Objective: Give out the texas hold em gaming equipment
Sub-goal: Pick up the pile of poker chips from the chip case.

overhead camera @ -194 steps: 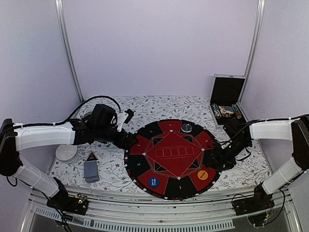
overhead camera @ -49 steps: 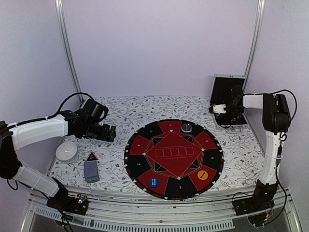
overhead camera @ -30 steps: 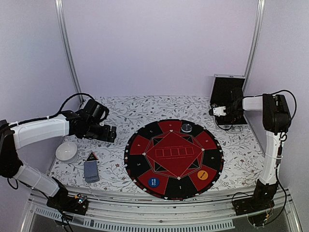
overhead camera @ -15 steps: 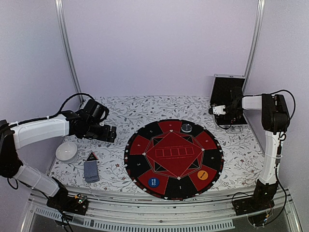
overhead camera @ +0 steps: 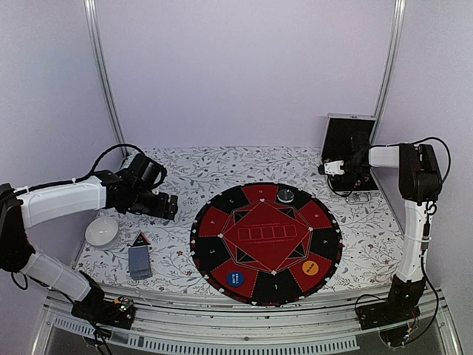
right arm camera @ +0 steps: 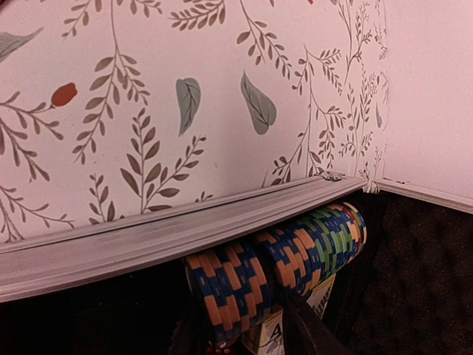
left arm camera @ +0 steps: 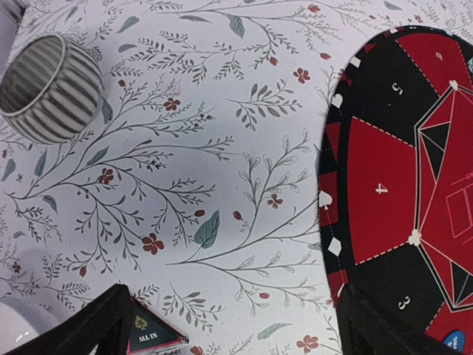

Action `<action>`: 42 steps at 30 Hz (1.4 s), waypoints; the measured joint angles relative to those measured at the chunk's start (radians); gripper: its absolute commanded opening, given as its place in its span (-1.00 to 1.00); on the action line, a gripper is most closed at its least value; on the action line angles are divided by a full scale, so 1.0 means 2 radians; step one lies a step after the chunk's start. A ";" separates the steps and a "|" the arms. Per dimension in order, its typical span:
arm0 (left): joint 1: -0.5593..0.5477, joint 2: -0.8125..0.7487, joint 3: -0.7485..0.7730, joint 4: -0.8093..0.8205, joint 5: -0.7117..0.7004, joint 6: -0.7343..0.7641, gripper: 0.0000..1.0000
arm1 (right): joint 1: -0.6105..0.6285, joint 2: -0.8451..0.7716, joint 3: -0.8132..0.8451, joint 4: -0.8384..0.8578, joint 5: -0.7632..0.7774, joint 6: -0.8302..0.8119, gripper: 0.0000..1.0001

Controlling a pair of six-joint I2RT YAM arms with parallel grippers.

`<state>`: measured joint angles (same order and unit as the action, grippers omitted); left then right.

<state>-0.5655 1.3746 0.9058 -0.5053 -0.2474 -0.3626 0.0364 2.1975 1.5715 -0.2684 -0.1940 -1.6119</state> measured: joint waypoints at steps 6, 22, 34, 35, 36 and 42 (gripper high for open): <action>0.000 0.000 0.000 0.000 0.000 0.000 0.96 | 0.005 0.015 0.022 -0.003 0.005 0.000 -0.27; 0.000 -0.001 -0.008 0.000 -0.002 0.000 0.96 | 0.011 0.012 0.020 -0.031 0.010 0.013 -0.81; 0.000 -0.001 -0.011 0.000 -0.002 -0.002 0.96 | 0.021 0.016 0.009 0.002 0.025 0.028 -0.48; 0.000 -0.001 -0.011 0.000 -0.002 -0.002 0.96 | 0.023 0.018 0.009 0.008 0.028 0.030 -0.47; 0.000 -0.001 -0.011 0.000 -0.002 -0.002 0.96 | 0.024 0.019 0.008 0.016 0.031 0.031 -0.44; 0.000 -0.001 -0.011 0.000 -0.002 -0.002 0.96 | 0.029 0.031 0.006 0.059 0.042 0.033 -0.39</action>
<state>-0.5655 1.3727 0.8833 -0.5056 -0.2520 -0.3668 0.0944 2.2604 1.5837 -0.1501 -0.1108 -1.5452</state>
